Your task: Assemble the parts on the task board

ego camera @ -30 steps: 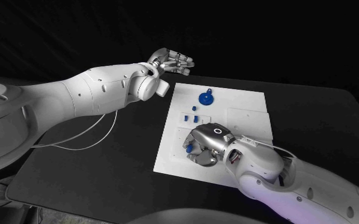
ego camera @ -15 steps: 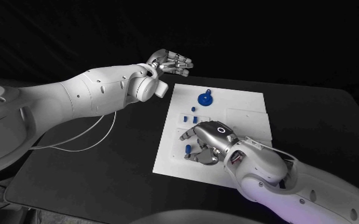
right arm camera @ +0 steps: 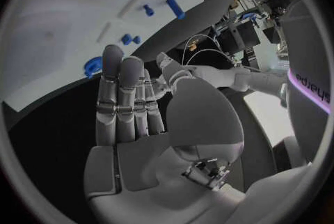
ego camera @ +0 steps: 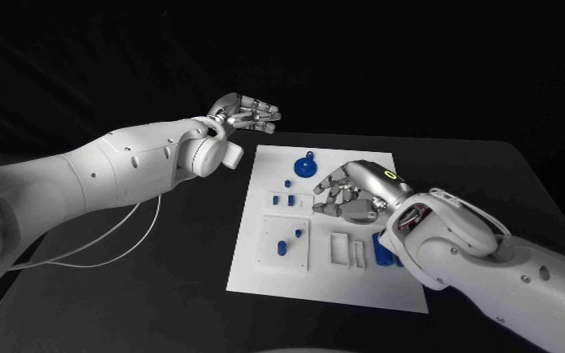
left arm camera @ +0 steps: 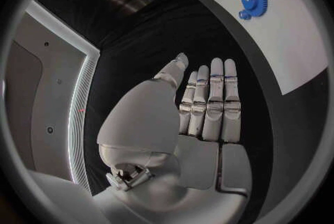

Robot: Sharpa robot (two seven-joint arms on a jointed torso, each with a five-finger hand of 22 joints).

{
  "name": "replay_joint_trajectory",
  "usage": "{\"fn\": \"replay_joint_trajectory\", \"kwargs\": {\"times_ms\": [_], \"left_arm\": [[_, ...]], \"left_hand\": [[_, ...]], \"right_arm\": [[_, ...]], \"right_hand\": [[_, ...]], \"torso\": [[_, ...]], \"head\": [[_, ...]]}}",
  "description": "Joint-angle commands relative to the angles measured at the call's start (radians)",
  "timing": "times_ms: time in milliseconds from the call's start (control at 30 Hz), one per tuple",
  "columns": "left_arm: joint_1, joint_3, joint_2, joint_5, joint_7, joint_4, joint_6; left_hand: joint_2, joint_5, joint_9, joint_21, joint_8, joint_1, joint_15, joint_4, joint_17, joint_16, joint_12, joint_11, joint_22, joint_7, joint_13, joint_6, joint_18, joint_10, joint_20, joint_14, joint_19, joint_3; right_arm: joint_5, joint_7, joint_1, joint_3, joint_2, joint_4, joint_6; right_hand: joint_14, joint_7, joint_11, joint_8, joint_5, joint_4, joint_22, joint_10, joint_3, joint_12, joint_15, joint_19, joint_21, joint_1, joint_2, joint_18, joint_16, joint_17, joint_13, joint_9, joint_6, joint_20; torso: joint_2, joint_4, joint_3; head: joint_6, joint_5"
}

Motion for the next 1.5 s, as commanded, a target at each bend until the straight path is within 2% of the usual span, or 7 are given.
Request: {"fn": "replay_joint_trajectory", "kwargs": {"times_ms": [33, 233, 467, 700, 867, 967, 1500], "left_arm": [[-0.004, 0.001, -0.004, 0.002, 0.012, 0.002, 0.018], [-0.015, 0.0, -0.015, 0.004, 0.017, 0.001, 0.016], [-0.032, 0.0, -0.031, 0.005, 0.03, 0.002, 0.022], [-0.048, 0.001, -0.048, 0.006, 0.05, 0.017, 0.029], [-0.055, 0.001, -0.057, 0.008, 0.054, 0.028, 0.032], [-0.058, 0.001, -0.059, 0.013, 0.056, 0.03, 0.036], [-0.063, 0.001, -0.059, 0.017, 0.058, 0.032, 0.045]], "left_hand": [[0.005, -0.004, 0.001, 0.006, -0.002, 0.004, -0.003, 0.004, 0.001, -0.002, -0.001, 0.003, -0.001, -0.001, 0.0, -0.004, -0.017, -0.006, 0.004, -0.002, 0.003, -0.001], [0.005, -0.003, 0.001, 0.006, -0.002, 0.0, -0.005, 0.007, 0.003, -0.001, 0.0, 0.002, -0.002, -0.002, 0.0, -0.004, -0.018, -0.003, 0.003, 0.002, 0.005, -0.003], [-0.002, -0.001, 0.001, 0.003, -0.002, -0.013, -0.006, 0.014, 0.004, -0.002, -0.001, -0.005, -0.007, -0.004, 0.0, -0.008, -0.021, 0.01, 0.004, 0.005, 0.003, -0.012], [-0.005, 0.002, 0.001, 0.0, -0.002, -0.024, -0.005, 0.02, 0.005, -0.002, -0.001, -0.009, -0.015, -0.008, 0.0, -0.007, -0.029, 0.013, 0.004, 0.002, -0.004, -0.015], [-0.006, -0.005, 0.001, 0.0, -0.002, -0.036, -0.004, 0.027, 0.006, -0.002, -0.001, -0.007, -0.024, -0.006, 0.0, -0.009, -0.031, 0.012, 0.005, 0.001, -0.002, -0.025], [-0.036, -0.076, 0.002, -0.001, -0.002, -0.094, 0.0, 0.056, 0.006, -0.002, 0.0, -0.002, -0.03, -0.004, 0.001, -0.009, -0.033, 0.013, 0.008, 0.001, -0.002, -0.08], [-0.004, -0.072, 0.002, 0.0, -0.002, -0.107, 0.005, 0.102, 0.016, -0.002, 0.0, 0.005, -0.09, 0.0, 0.002, -0.021, -0.028, 0.005, 0.014, -0.005, 0.008, -0.246]], "right_arm": [[0.227, -0.014, 0.008, 0.022, -0.031, -0.025, 0.087], [0.401, -0.096, 0.026, 0.051, -0.099, -0.092, 0.263], [0.497, -0.225, 0.03, 0.057, -0.157, -0.108, 0.407], [0.562, -0.366, 0.031, 0.058, -0.195, -0.099, 0.468], [0.566, -0.422, 0.029, 0.059, -0.206, -0.077, 0.52], [0.568, -0.445, 0.029, 0.059, -0.208, -0.06, 0.545], [0.501, -0.493, 0.028, 0.059, -0.214, -0.011, 0.575]], "right_hand": [[0.013, -0.013, -0.02, -0.003, -0.022, -0.006, -0.009, -0.093, -0.015, 0.237, -0.017, 0.041, -0.005, -0.04, 0.017, -0.039, -0.003, 0.003, 0.21, 0.034, 0.014, -0.015], [0.01, -0.033, -0.036, -0.005, 0.005, 0.017, 0.014, -0.142, 0.042, 0.474, -0.026, 0.04, 0.05, -0.084, 0.029, -0.041, 0.088, 0.129, 0.52, 0.178, 0.023, -0.031], [0.008, -0.042, -0.039, 0.001, 0.001, 0.1, 0.019, -0.077, 0.047, 0.622, -0.029, 0.04, 0.075, -0.129, -0.005, -0.04, 0.219, 0.325, 0.764, 0.316, 0.014, -0.032], [0.017, -0.042, -0.04, -0.007, 0.057, 0.15, 0.052, -0.038, -0.046, 0.655, -0.028, 0.036, 0.118, -0.146, 0.022, -0.036, 0.252, 0.413, 0.889, 0.466, -0.02, -0.033], [0.022, -0.042, -0.039, -0.007, 0.028, 0.192, 0.067, -0.028, -0.04, 0.644, -0.028, 0.036, 0.133, -0.157, 0.024, -0.035, 0.256, 0.438, 0.923, 0.491, -0.024, -0.032], [0.023, -0.039, -0.037, -0.007, -0.013, 0.208, 0.07, -0.03, -0.035, 0.633, -0.027, 0.037, 0.136, -0.164, 0.023, -0.034, 0.25, 0.439, 0.926, 0.492, -0.03, -0.03], [0.028, -0.048, -0.043, -0.006, -0.116, 0.243, 0.089, -0.014, 0.111, 0.599, -0.032, 0.037, 0.15, -0.23, -0.045, -0.041, 0.246, 0.463, 0.943, 0.591, -0.015, -0.037]], "torso": [[-0.007, -0.0047, 0.0004], [-0.019, -0.0142, 0.004], [-0.031, -0.0218, 0.0108], [-0.041, -0.0285, 0.0132], [-0.044, -0.0311, 0.0143], [-0.046, -0.03, 0.0139], [-0.046, -0.0307, 0.0086]], "head": [[0.012, -0.028], [0.012, -0.05], [-0.002, -0.06], [-0.012, -0.066], [-0.018, -0.066], [-0.019, -0.064], [-0.023, -0.064]]}}
